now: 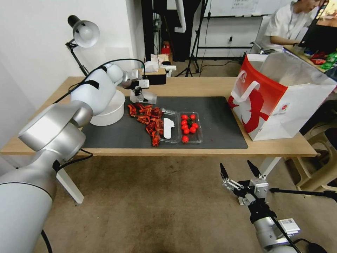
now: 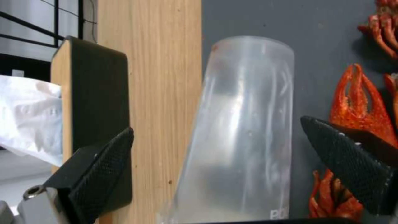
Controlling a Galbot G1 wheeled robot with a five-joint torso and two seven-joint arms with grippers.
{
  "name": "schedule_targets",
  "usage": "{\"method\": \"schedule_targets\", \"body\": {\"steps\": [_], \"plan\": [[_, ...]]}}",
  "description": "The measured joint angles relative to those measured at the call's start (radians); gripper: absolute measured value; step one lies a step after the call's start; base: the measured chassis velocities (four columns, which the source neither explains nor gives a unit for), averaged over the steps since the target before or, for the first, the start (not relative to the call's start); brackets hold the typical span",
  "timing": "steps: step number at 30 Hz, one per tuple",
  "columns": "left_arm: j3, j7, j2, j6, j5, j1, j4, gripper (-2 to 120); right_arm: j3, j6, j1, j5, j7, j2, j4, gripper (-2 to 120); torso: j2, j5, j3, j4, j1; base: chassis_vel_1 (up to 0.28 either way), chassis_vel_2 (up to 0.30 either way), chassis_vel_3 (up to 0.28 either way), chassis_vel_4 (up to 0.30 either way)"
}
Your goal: Pick up the trash from the table and place it into the takeout bag.
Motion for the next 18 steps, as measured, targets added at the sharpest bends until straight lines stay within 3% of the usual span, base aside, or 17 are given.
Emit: {"method": "schedule_targets", "body": {"steps": [18], "plan": [[0.004,-0.041,-0.034,0.026,0.099,0.006,0.022,100,-0.006,0.006,-0.001,0.002,-0.002,-0.001,-0.004,100,0.0,-0.0001,0.0,-0.0001,0.0,0.0,0.0,0.0,0.0]]}}
